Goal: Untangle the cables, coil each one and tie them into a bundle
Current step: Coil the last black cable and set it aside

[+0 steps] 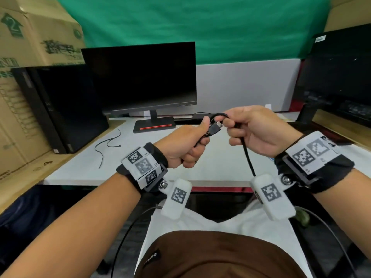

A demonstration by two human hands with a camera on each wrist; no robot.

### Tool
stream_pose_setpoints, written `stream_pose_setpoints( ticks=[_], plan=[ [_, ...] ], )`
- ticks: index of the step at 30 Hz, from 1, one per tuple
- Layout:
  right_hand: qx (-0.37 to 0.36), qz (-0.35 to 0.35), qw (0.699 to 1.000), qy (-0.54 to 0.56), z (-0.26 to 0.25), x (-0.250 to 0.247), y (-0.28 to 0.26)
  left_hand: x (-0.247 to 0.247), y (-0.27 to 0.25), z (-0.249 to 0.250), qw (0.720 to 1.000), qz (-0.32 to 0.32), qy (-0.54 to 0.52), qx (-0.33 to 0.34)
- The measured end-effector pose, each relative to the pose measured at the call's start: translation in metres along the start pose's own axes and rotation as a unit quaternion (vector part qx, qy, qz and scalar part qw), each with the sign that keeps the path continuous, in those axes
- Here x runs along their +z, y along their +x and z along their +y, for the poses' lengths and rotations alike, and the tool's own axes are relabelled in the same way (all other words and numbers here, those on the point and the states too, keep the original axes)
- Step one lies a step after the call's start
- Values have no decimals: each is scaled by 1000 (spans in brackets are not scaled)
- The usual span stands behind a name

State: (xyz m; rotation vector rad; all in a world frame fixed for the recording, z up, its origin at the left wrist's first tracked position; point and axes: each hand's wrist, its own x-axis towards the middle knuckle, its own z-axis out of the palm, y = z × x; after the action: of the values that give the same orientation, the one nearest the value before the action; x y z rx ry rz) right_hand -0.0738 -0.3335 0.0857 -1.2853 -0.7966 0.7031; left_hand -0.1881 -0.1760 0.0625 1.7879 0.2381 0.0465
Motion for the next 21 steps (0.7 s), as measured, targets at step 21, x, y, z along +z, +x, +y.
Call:
stream_pose_setpoints(
  ticks=[21],
  plan=[
    [39, -169, 800, -575, 44, 4, -4, -6, 3, -1, 983, 75, -130, 101]
  ],
)
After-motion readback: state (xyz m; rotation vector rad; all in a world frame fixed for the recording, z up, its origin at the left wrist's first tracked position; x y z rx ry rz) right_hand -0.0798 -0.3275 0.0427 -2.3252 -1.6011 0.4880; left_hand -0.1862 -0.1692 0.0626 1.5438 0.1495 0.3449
